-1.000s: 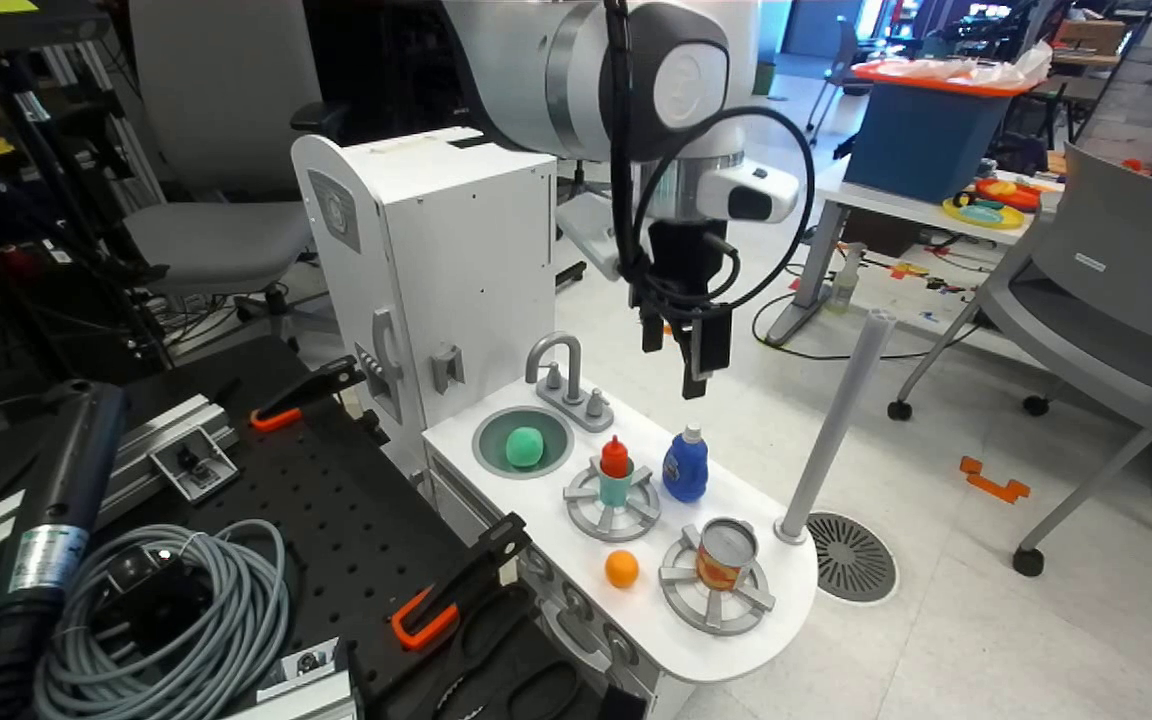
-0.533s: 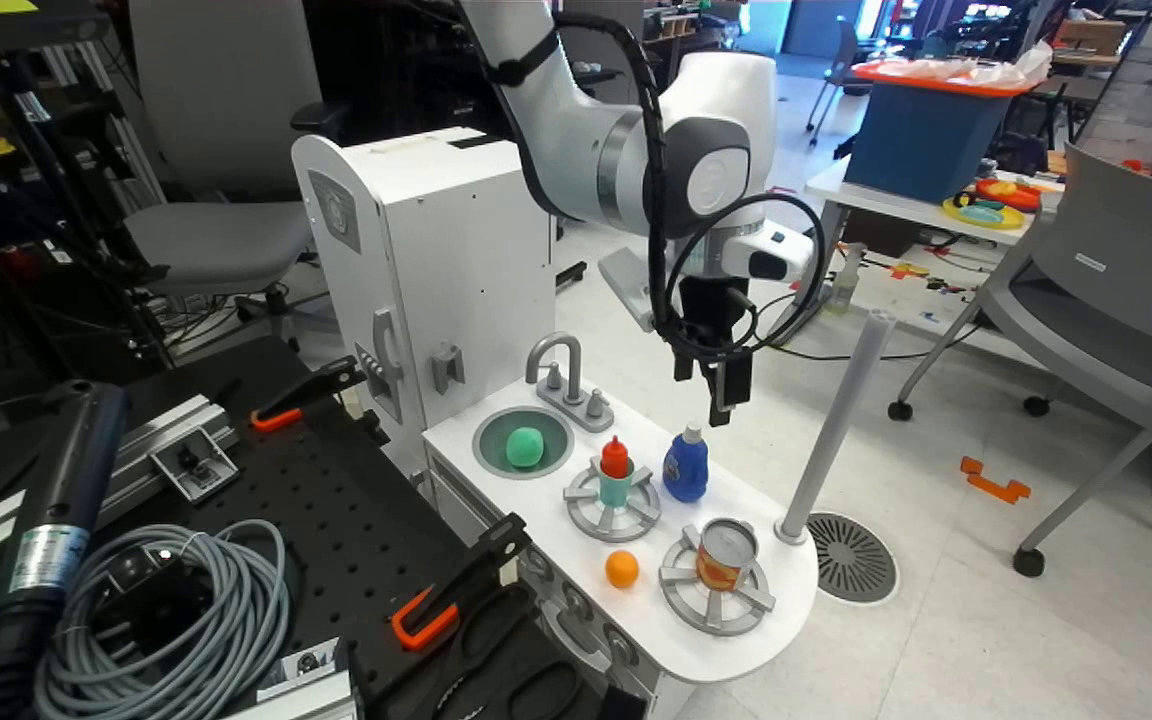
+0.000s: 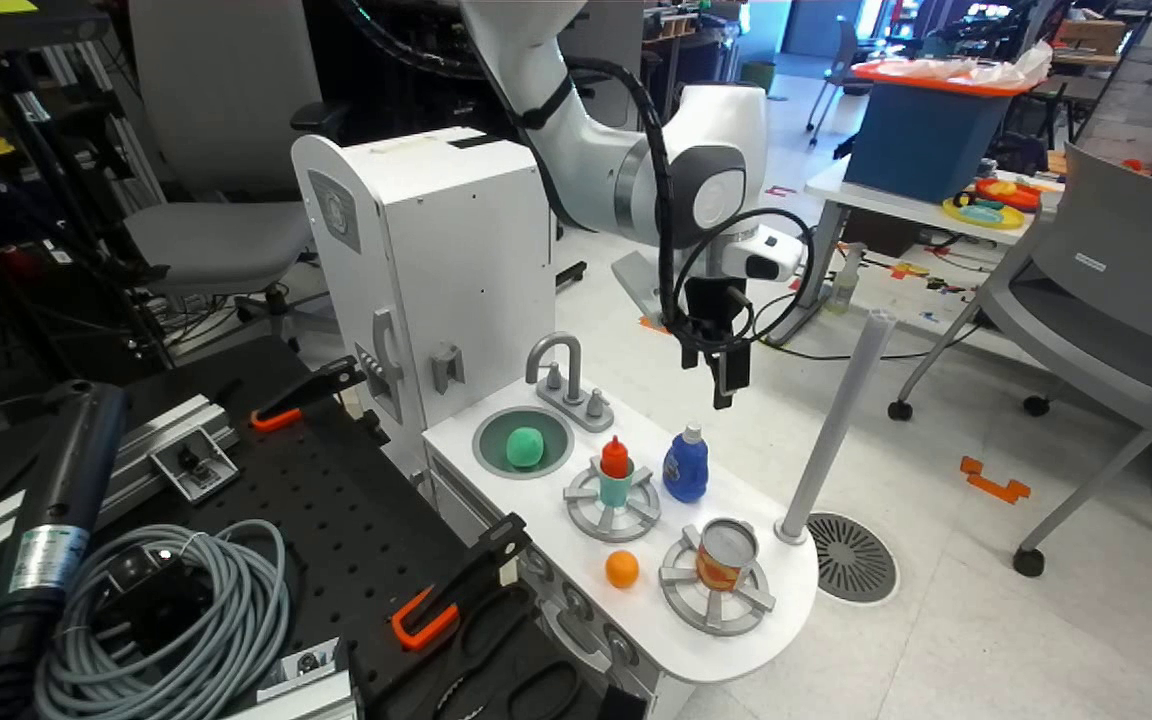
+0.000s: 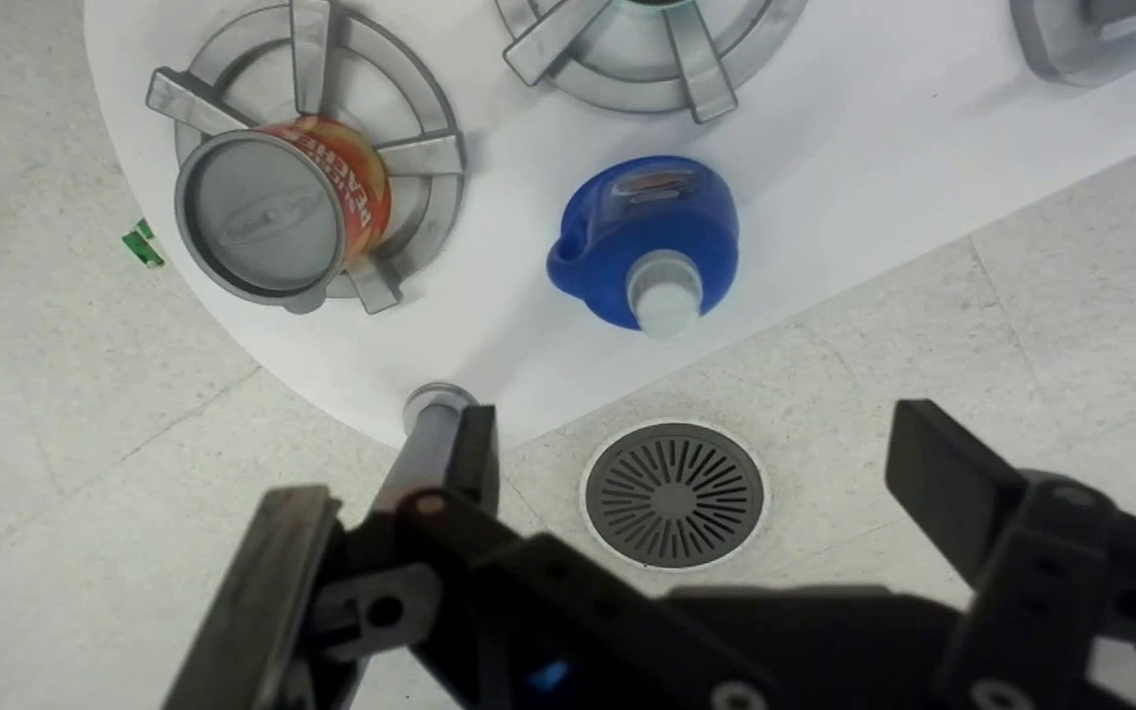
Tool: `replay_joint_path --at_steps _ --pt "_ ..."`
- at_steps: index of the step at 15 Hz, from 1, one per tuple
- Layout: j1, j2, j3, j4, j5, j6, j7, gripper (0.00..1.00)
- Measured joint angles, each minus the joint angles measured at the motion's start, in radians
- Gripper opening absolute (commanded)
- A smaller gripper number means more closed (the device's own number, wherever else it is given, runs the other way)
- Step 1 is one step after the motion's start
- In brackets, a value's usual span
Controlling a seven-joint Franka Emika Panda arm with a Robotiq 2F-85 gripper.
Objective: Push the blue bottle to the left
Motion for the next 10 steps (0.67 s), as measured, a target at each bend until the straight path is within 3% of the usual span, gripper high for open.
replay_joint_path --at_steps 10 --pt "0.001 0.261 0.004 0.392 0.013 -0.272 0.024 1.0"
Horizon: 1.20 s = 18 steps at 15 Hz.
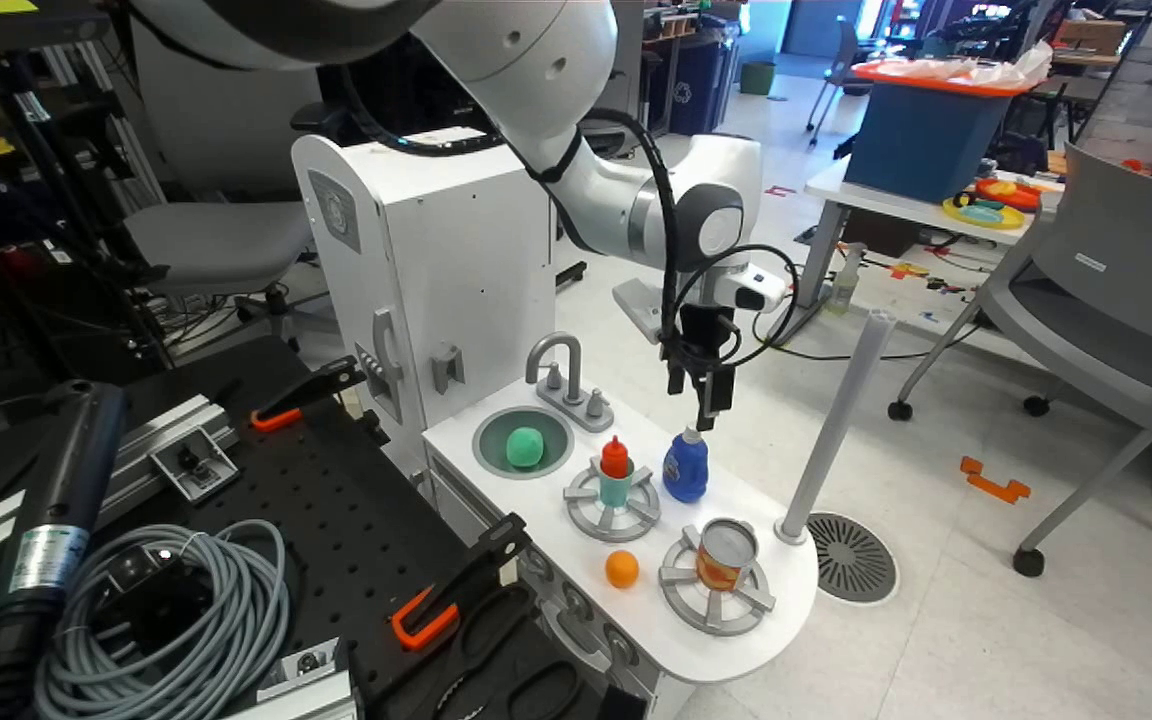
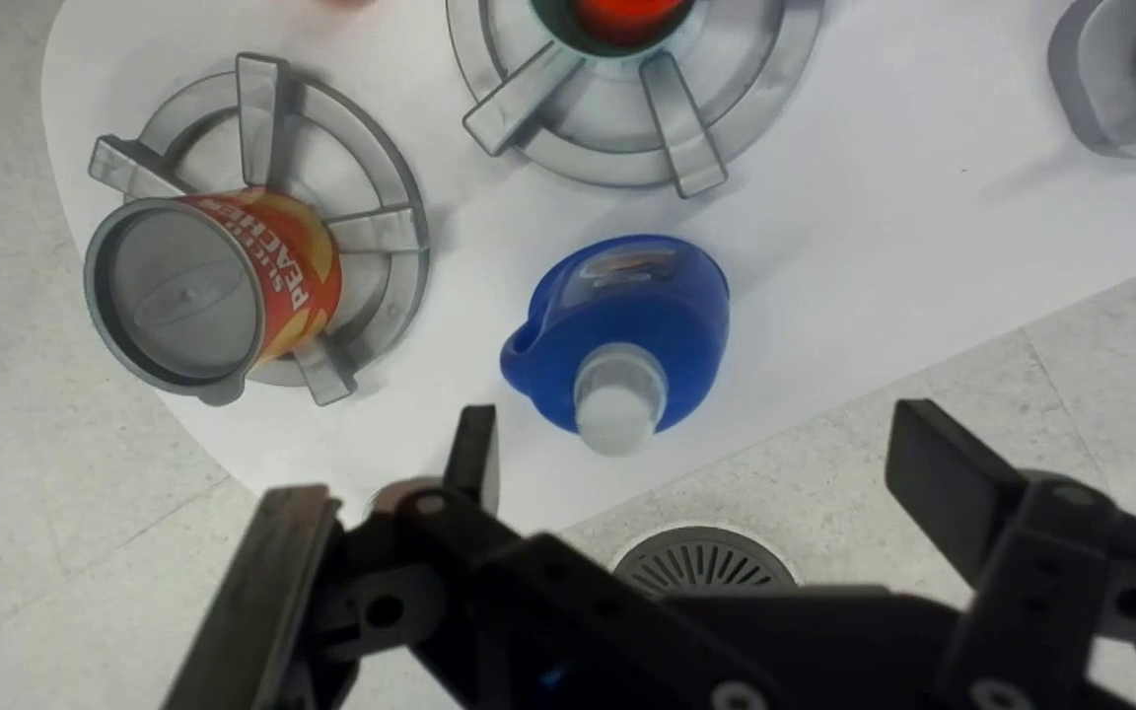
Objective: Push the blue bottle to the left
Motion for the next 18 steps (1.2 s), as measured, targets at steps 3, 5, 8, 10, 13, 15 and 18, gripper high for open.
replay_joint_path --at_steps 3,5,8,10,13,15,18 --pt "-0.002 0.07 0.0 0.102 0.0 -0.072 0.017 1.0" --pt "-0.007 0.108 0.0 0.159 0.0 -0.11 0.028 0.97" --pt "-0.018 0.143 0.0 0.213 0.0 -0.14 0.042 0.71" --pt "-0.023 0.144 0.0 0.217 0.0 -0.142 0.052 0.56" --pt "-0.027 0.142 0.0 0.217 0.0 -0.142 0.072 0.31" --pt "-0.028 0.142 0.0 0.217 0.0 -0.142 0.084 0.16" --pt "-0.027 0.136 0.001 0.219 0.0 -0.144 0.097 0.04"
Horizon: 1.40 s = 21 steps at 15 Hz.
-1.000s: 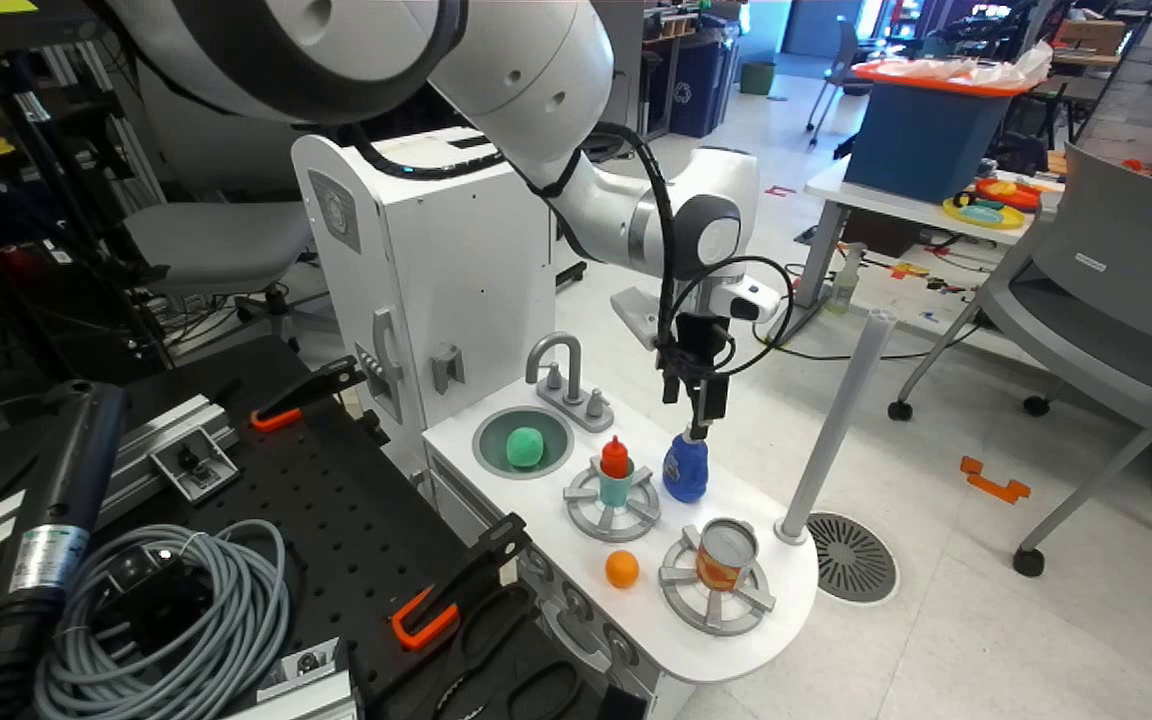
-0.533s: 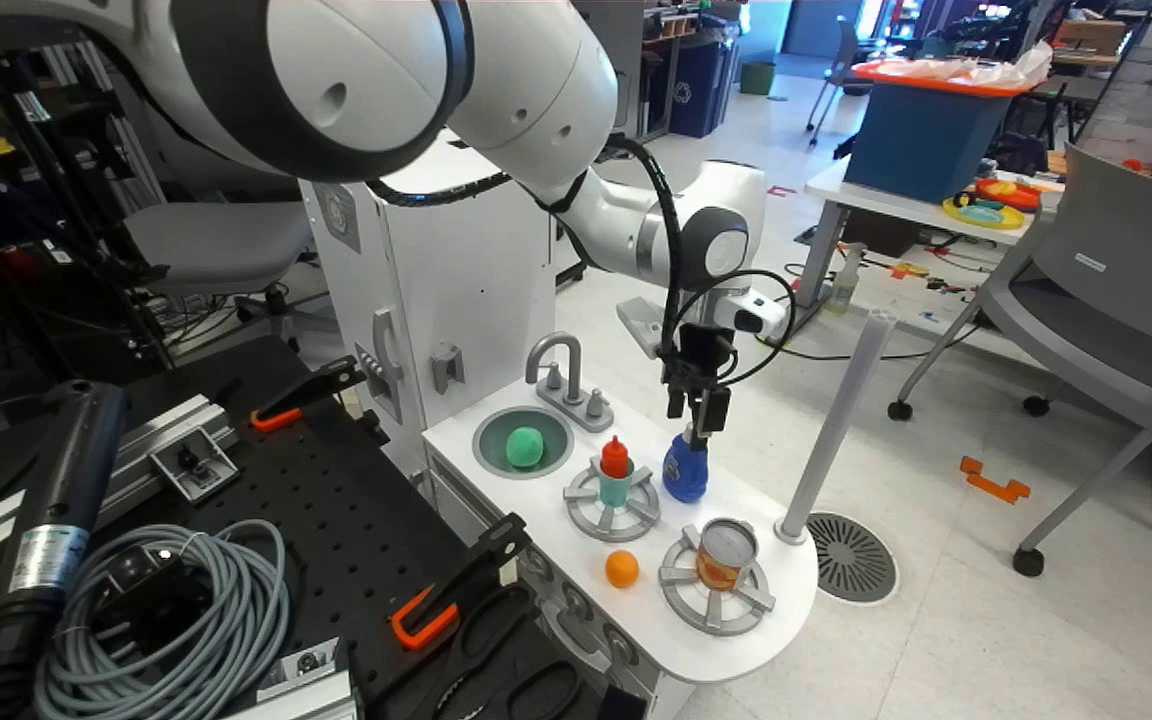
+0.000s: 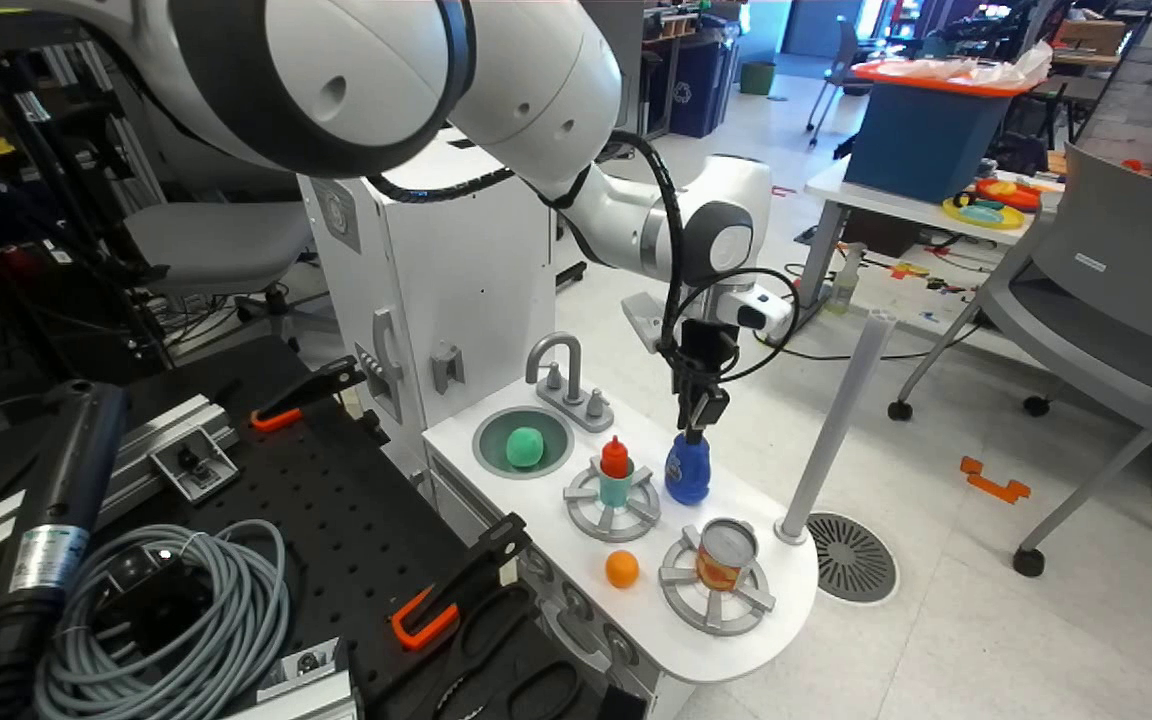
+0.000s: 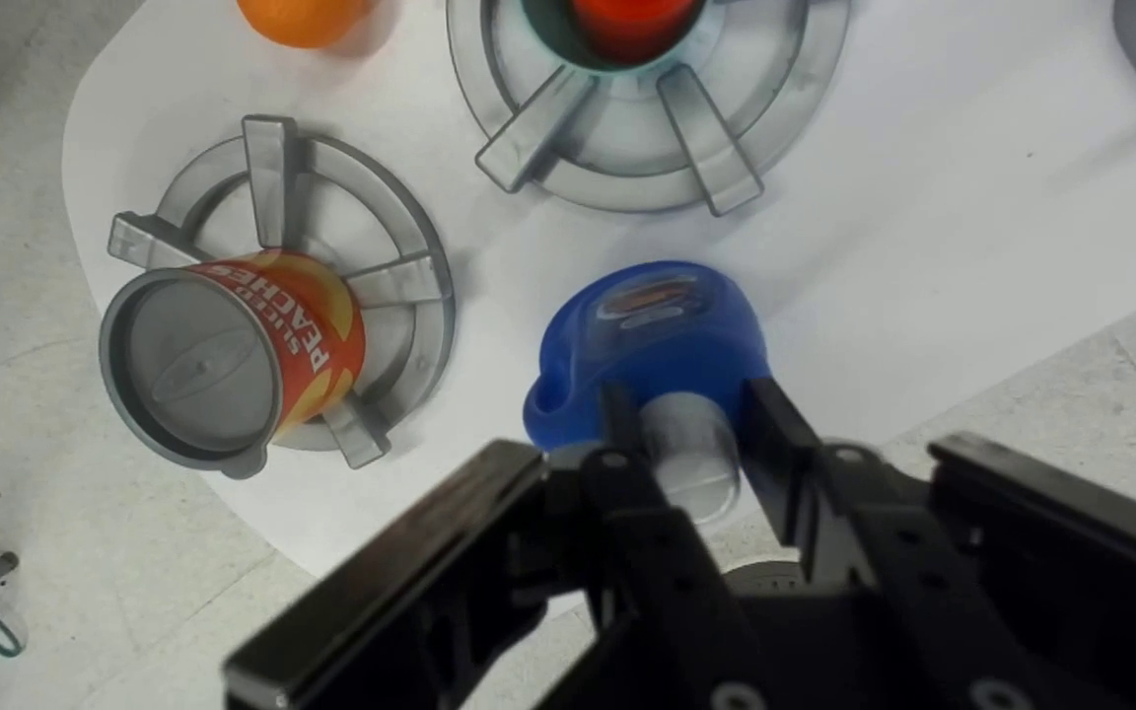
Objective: Push the blue bottle to the left
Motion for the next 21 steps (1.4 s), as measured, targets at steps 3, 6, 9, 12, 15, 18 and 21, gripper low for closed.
replay_joint_path --at_steps 3,6,9,12,15,18,21 --pt "0.004 0.002 0.009 0.017 0.0 -0.007 -0.003 0.07" --pt "0.028 -0.005 0.04 0.022 0.0 0.022 -0.033 0.07" --pt "0.062 -0.007 0.08 0.022 0.0 0.077 -0.067 0.07" --pt "0.082 0.0 0.109 0.022 0.0 0.102 -0.1 0.07" --pt "0.087 0.008 0.115 0.012 0.0 0.113 -0.124 0.07" --pt "0.086 0.006 0.112 0.001 0.0 0.125 -0.136 0.07" --pt "0.086 0.005 0.111 -0.004 0.0 0.134 -0.144 0.14"
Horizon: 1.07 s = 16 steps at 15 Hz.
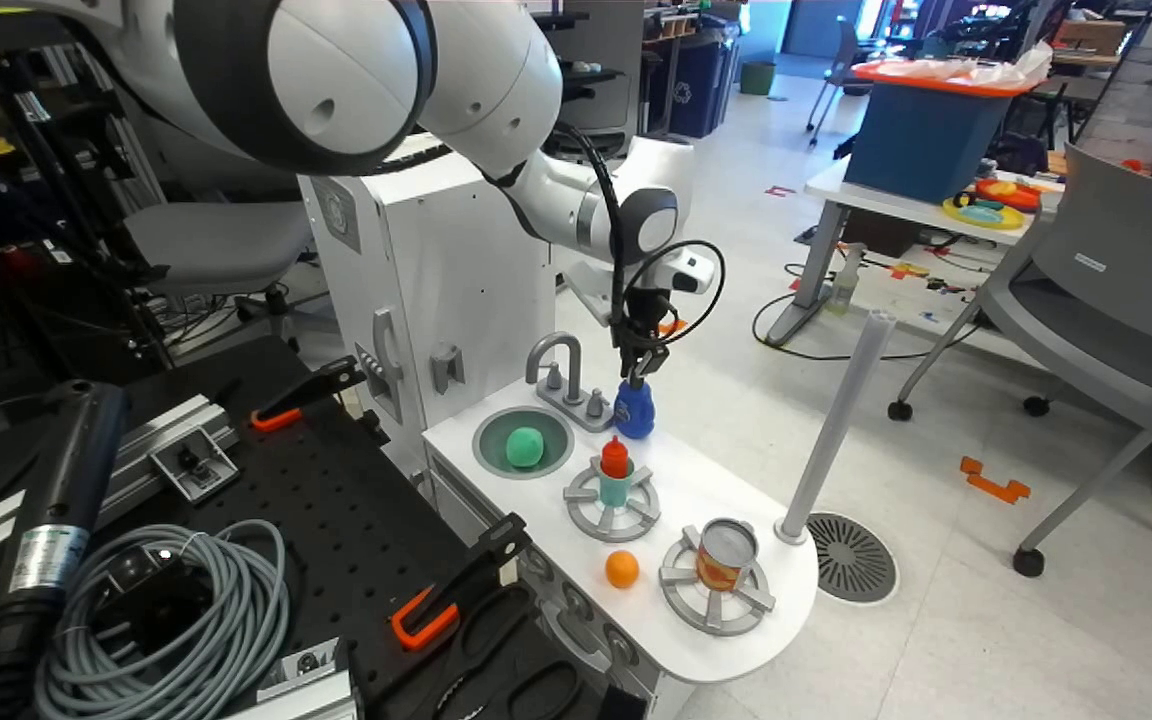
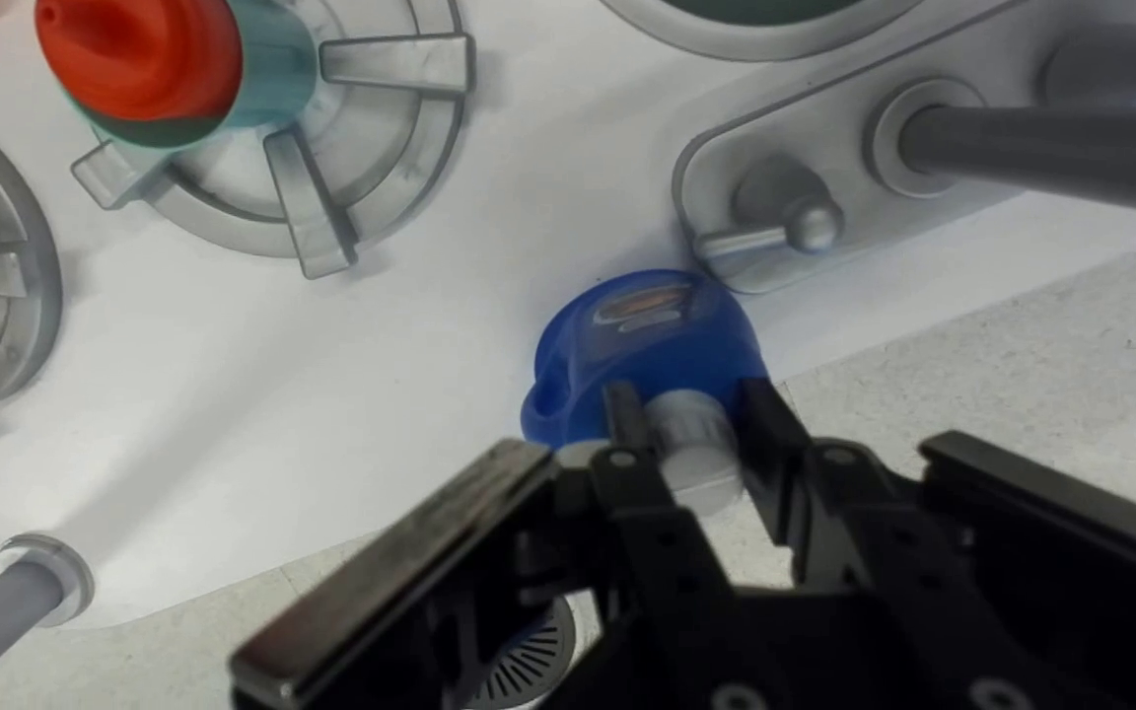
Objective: Push the blue bottle to the left
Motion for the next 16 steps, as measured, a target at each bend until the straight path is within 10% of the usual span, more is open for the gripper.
replay_joint_path --at_steps 1,8,16 --pt "0.0 0.0 0.0 -0.001 0.0 0.0 -0.002 0.53" --pt "0.0 0.001 -0.003 -0.022 0.0 0.0 -0.004 0.96" --pt "-0.008 -0.064 0.048 -0.126 0.0 0.0 -0.056 1.0"
